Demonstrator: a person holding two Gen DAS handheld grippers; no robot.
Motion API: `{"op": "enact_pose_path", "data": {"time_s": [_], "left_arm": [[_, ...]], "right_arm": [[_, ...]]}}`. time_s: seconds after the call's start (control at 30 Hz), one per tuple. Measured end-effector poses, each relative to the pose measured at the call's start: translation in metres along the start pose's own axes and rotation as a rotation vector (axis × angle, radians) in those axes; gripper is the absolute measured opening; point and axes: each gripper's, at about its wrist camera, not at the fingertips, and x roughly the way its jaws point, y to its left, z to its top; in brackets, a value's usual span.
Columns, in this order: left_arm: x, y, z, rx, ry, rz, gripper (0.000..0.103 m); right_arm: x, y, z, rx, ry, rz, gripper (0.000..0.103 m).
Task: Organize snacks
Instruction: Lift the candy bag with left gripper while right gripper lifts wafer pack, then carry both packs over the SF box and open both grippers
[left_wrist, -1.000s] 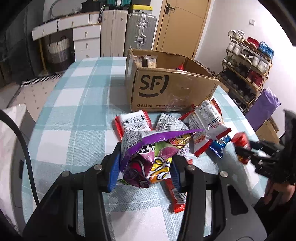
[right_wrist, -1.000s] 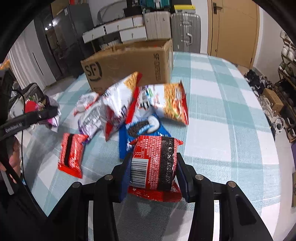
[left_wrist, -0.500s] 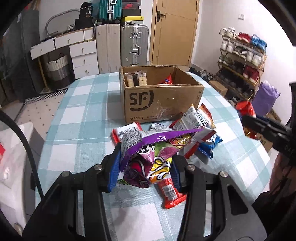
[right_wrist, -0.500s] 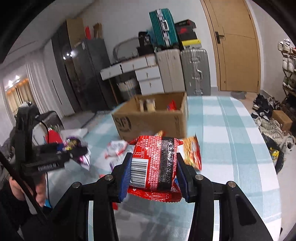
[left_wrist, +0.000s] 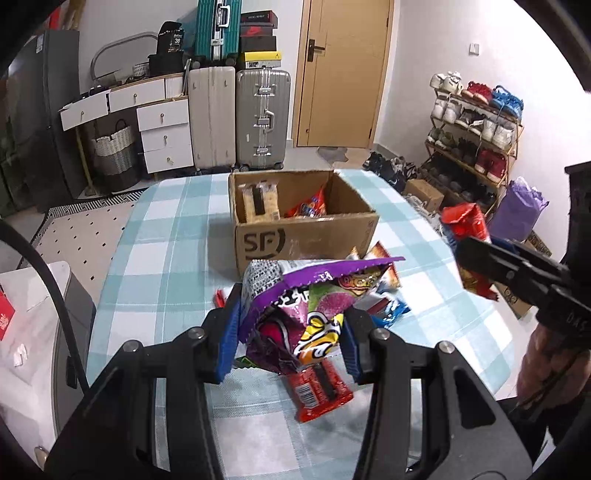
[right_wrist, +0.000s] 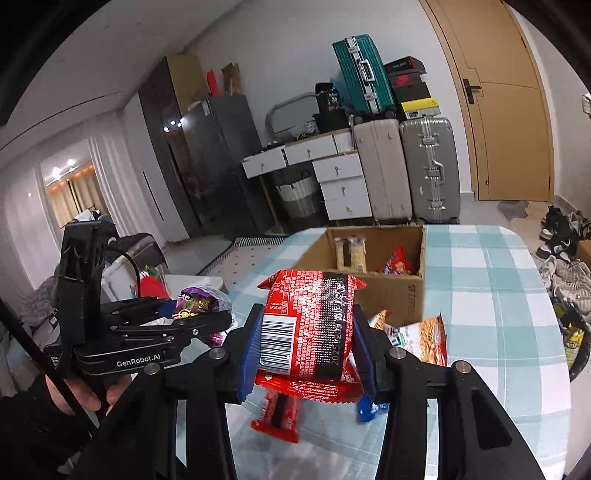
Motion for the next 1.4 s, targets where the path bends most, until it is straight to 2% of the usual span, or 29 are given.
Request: {"op": "enact_pose_path", "data": {"time_s": [0.43,0.8,1.13,1.27,1.4], "left_arm": [[-0.040,-0.021,0.045,0.034,-0.070,-0.021,0.043],[-0.036,-0.029,0.096,0.064,-0.082,-0.034,0.043],[0.006,-0.024,0.157,0.066,-0.053,-0.023,0.043],[0.048,-0.020,0.182,0.049,0.002,-0.033,0.044],[0.099,-0.014,0.196,0.023,0.064,-0.032,0.044]], "right_arm": [[-0.014,0.014,0.045,-0.021,-0.046,0.036,0.045],[-0.003,0.006,0.084,-0.006,-0.040,0.024,0.045],[0.029,-0.005,0.132,-0.023,-0.029,-0.004,0.045],[0.052,-0.021,0.151,0.040,-0.015,0.005,0.045],[0.085,-0.042,0.168,0.077,0.010,-0.026,0.045]]}}
